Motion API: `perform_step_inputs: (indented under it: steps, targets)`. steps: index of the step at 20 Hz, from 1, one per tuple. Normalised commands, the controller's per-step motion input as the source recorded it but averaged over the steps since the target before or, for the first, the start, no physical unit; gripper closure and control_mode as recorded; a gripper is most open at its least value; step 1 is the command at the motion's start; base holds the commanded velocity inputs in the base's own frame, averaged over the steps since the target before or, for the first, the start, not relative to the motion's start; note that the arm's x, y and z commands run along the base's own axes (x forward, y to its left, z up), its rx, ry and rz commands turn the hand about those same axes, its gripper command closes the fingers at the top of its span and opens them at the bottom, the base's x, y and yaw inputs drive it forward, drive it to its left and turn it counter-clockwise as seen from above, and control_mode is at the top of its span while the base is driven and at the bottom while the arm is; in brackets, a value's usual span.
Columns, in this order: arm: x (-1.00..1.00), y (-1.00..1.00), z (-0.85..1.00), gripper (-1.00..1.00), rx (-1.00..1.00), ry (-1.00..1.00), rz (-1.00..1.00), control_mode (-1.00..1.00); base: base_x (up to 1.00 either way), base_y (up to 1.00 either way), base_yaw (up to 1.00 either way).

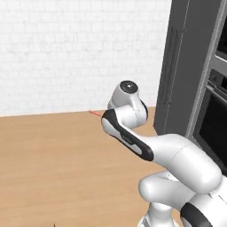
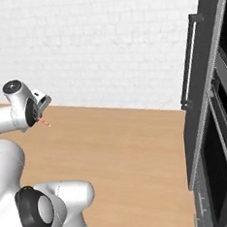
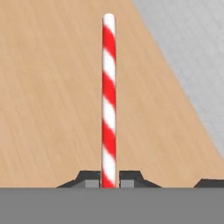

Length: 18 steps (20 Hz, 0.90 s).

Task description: Take a straw from the drawer in front and place it inside the glass cup on the dining counter.

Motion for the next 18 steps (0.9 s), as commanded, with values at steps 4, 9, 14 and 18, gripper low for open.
perform_step_inputs:
  steps: [4,9,14,18]
  targets:
    - [0.00,0.00,0.00,1.00,0.00,0.00,0.00,1.00,0.79,0.13,0.50]
    - [0.00,0.00,0.00,1.00,0.00,0.00,0.00,1.00,0.70,0.02,0.70]
    - [0.00,0.00,0.00,1.00,0.00,0.00,0.00,1.00,0.62,0.00,0.77]
    - [0.00,0.00,0.00,1.00,0.00,0.00,0.00,1.00,0.59,0.00,0.79]
